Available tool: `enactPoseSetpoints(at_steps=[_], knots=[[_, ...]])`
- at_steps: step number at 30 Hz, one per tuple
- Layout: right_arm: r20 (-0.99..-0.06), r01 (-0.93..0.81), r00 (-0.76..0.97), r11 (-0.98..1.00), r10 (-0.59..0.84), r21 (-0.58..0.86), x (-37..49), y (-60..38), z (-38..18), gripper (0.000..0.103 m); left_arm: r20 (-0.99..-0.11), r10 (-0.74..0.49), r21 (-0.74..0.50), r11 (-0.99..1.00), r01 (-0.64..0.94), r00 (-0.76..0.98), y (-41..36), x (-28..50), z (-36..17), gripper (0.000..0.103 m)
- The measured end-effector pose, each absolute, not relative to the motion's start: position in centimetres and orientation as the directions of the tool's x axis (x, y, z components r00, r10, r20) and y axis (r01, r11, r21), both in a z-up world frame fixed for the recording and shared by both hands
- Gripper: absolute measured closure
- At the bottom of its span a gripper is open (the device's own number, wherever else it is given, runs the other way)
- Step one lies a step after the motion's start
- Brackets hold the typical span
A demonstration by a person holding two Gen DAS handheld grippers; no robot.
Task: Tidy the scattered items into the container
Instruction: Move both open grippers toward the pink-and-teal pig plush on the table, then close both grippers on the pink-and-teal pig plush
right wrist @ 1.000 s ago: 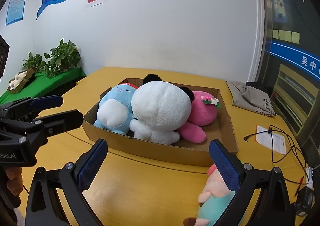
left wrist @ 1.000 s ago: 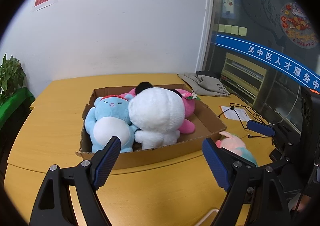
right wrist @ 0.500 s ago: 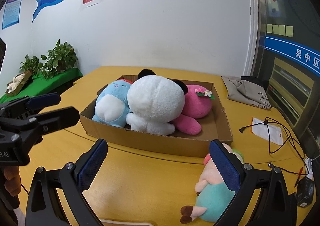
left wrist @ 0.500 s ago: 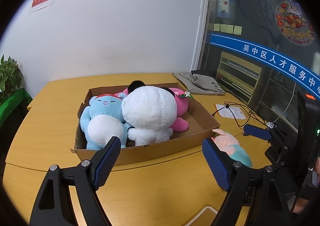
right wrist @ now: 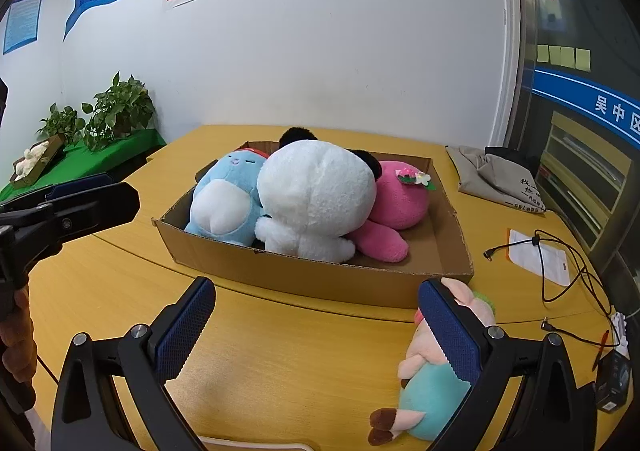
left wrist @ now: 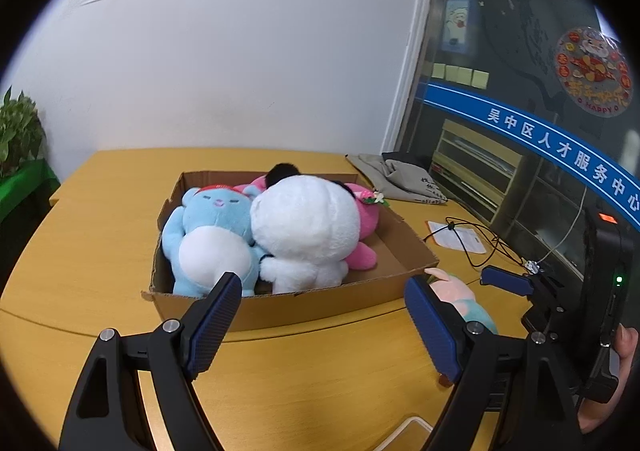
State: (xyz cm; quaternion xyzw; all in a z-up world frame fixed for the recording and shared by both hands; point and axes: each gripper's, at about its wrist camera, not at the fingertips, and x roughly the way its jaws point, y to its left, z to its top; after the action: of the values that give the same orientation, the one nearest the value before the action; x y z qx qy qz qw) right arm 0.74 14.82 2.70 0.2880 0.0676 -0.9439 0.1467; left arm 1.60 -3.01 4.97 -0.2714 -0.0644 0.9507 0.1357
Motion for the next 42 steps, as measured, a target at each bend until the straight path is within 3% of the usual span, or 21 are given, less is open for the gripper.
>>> enactPoseSetpoints(at_steps=[10,17,23,27,28,29,34,42], knots=[[-0.548,0.296,-0.8,-0.955,-0.244,-0.006,0.5,16.7,2.4,0.0,-0.536,0.331,-0.184,-0.943,-0.276,-0.776,-1.4,0.3,4.3,0.018],[-0.564,0.178,-0.805,-0.982,-0.186,0.069,-0.2,24.5,0.5,0.0,-0.587,0.402,-0.191,-0.912,-0.362,-0.703,2.6,-1.1,2.8,0.018],[-0.659,0.047,-0.74,-0.988,-0.135,0.15,-2.4,30.9,-4.3,0.0,-0.63,0.483,-0.258,-0.869,-0.423,-0.608,6.6,-3.3,0.3,0.018],[-0.709,0.096,-0.662,-0.965,-0.244,0.243,-3.6,31.3,-7.4,0.0,-0.651,0.518,-0.29,-0.845,-0.449,-0.555,9.1,-4.6,-1.0,0.018],[-0.719,0.111,-0.642,-0.96,-0.265,0.255,-3.8,31.0,-8.2,0.006,-0.656,0.523,-0.293,-0.841,-0.456,-0.544,9.8,-4.8,-1.3,0.018],[-0.727,0.121,-0.63,-0.96,-0.271,0.253,-3.9,30.6,-8.8,0.012,-0.665,0.524,-0.292,-0.838,-0.461,-0.532,10.4,-5.1,-1.5,0.018],[-0.705,0.193,-0.666,-0.969,-0.245,0.154,-2.7,28.4,-9.8,0.02,-0.699,0.524,-0.274,-0.825,-0.495,-0.486,13.4,-6.7,-1.8,0.018],[-0.665,0.331,-0.703,-0.944,-0.252,0.008,0.9,26.1,-10.6,0.024,-0.781,0.539,-0.353,-0.797,-0.49,-0.315,17.8,-11.3,-6.1,0.018]])
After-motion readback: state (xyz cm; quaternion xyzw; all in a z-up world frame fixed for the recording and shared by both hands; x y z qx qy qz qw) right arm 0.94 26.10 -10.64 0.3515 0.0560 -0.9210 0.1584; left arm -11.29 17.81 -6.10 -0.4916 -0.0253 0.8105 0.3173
